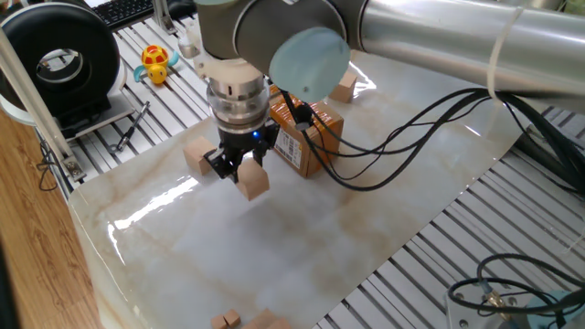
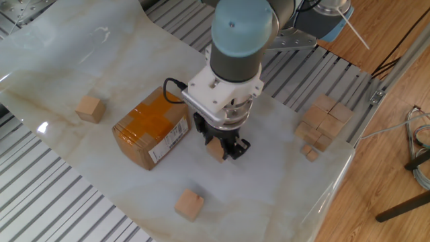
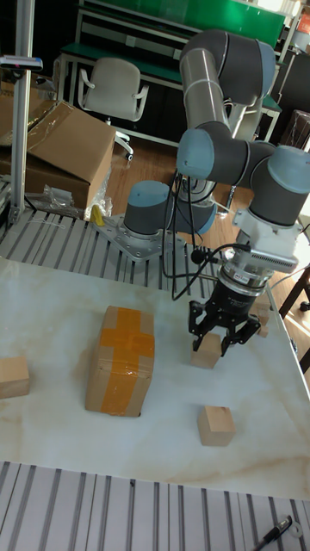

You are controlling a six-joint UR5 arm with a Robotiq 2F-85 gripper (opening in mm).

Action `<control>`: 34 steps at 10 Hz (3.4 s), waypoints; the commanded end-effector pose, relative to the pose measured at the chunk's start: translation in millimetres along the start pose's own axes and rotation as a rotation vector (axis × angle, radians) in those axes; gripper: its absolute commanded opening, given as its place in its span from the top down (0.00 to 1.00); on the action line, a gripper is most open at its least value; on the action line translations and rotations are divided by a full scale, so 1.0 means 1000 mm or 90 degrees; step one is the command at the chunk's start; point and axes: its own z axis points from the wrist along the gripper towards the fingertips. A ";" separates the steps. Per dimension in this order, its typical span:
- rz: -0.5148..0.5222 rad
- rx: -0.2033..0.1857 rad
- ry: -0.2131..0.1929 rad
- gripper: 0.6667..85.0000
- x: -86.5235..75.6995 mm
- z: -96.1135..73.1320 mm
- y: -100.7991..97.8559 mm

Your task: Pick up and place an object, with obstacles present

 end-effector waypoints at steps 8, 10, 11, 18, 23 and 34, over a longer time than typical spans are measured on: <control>-0.019 -0.022 -0.017 0.99 0.001 -0.083 0.004; -0.023 -0.007 -0.052 0.99 -0.013 -0.082 -0.005; -0.034 -0.004 -0.046 0.99 -0.010 -0.095 -0.016; 0.051 -0.016 -0.059 0.99 -0.006 -0.126 -0.026; -0.068 -0.045 -0.036 0.99 0.006 -0.143 -0.122; -0.082 -0.040 -0.032 0.99 0.019 -0.125 -0.221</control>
